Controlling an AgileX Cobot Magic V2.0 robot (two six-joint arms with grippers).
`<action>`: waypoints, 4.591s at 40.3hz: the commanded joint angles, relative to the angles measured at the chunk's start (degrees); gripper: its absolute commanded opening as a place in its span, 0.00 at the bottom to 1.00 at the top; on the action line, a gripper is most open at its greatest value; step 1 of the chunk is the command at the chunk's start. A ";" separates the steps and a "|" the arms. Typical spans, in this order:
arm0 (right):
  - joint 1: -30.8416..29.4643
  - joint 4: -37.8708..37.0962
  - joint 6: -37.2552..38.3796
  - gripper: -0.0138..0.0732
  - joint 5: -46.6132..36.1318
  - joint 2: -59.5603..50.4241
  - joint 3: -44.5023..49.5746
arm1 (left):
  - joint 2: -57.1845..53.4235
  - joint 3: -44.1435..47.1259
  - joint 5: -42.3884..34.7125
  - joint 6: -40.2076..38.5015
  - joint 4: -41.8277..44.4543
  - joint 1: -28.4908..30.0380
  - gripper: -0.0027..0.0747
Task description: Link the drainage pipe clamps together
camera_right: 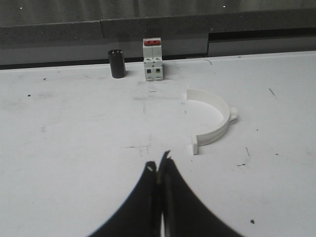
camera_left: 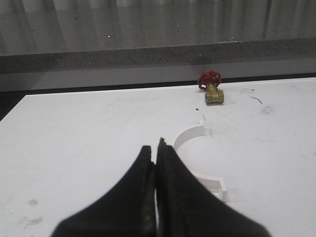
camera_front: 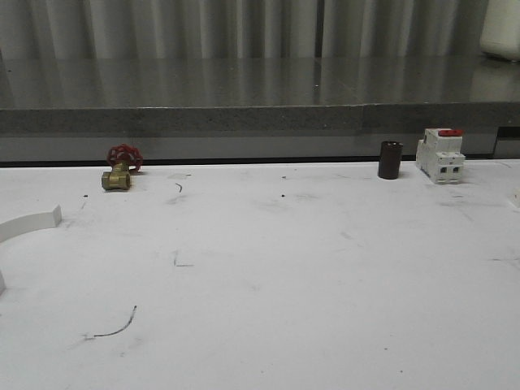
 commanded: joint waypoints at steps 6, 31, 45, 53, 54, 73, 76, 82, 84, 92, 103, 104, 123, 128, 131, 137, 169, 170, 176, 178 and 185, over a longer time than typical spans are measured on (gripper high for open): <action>0.20 -0.09 -0.25 0.03 -4.92 -1.02 -0.23 | -1.13 0.03 -4.35 -0.48 -0.17 0.21 0.01; 0.20 -0.09 -0.25 0.03 -4.92 -1.02 -0.23 | -1.13 0.03 -4.35 0.12 5.58 0.21 0.01; 0.20 -0.09 -0.25 0.03 -4.92 -1.02 -0.23 | -1.13 0.03 -4.49 0.12 5.58 0.21 0.01; 0.20 0.87 -0.20 0.03 -8.18 -1.02 -0.25 | -1.13 0.03 -10.35 0.12 6.29 0.21 0.01; 0.20 0.87 -0.20 0.03 -9.01 -1.02 -0.30 | -1.13 0.03 -12.10 0.12 6.13 0.21 0.01; 0.20 0.87 -0.20 0.03 1.67 5.22 -23.89 | 5.08 -20.53 -5.35 -0.54 2.66 0.26 0.01; 0.20 0.87 -0.20 0.03 4.39 10.02 -27.78 | 9.64 -23.76 -1.04 -0.54 2.88 0.26 0.01; 0.20 0.82 -0.25 0.03 8.11 18.39 -32.79 | 17.85 -26.35 0.13 -0.54 2.88 0.26 0.01; 0.20 0.82 -0.25 0.03 8.05 19.40 -32.97 | 18.97 -26.46 -0.16 -0.54 2.88 0.26 0.01; 0.20 0.82 -0.25 0.15 7.98 19.70 -32.97 | 19.39 -26.46 -0.27 -0.54 2.78 0.26 0.07; 0.20 0.11 -0.25 0.86 7.97 19.70 -32.97 | 19.39 -26.46 -0.17 -0.54 -1.63 0.26 0.90; 0.20 0.11 -0.25 0.84 7.97 19.70 -32.97 | 19.39 -26.46 -0.17 -0.54 -1.60 0.26 0.95; 0.20 0.17 -0.25 0.84 7.95 19.70 -32.97 | 22.91 -26.88 0.86 -0.54 -1.60 0.26 0.77; 0.20 0.17 -0.25 0.84 7.95 19.70 -32.97 | 30.39 -31.04 7.15 -0.54 -1.50 0.26 0.76; 0.20 0.17 -0.25 0.84 7.95 19.70 -32.97 | 36.29 -34.67 12.18 -0.54 -1.50 0.26 0.76; 0.20 0.17 -0.25 0.84 8.03 19.70 -32.97 | 49.70 -42.62 22.29 -0.54 -1.61 0.26 0.76; 0.20 0.17 -0.25 0.84 8.03 19.70 -32.97 | 101.67 -68.72 31.89 -3.04 -1.05 0.34 0.76; 0.20 0.17 -0.25 0.84 8.03 19.70 -32.97 | 102.37 -69.09 31.44 -3.04 -1.05 0.34 0.76; 0.20 0.17 -0.25 0.84 8.03 19.70 -32.97 | 106.30 -70.44 31.20 -2.99 -1.05 0.34 0.76; 0.20 0.17 -0.25 0.84 8.03 19.70 -32.97 | 107.44 -70.68 31.05 -2.99 -1.05 0.34 0.76; 0.20 0.17 -0.25 0.84 8.03 19.70 -32.97 | 108.51 -70.86 31.05 -2.89 -1.05 0.34 0.76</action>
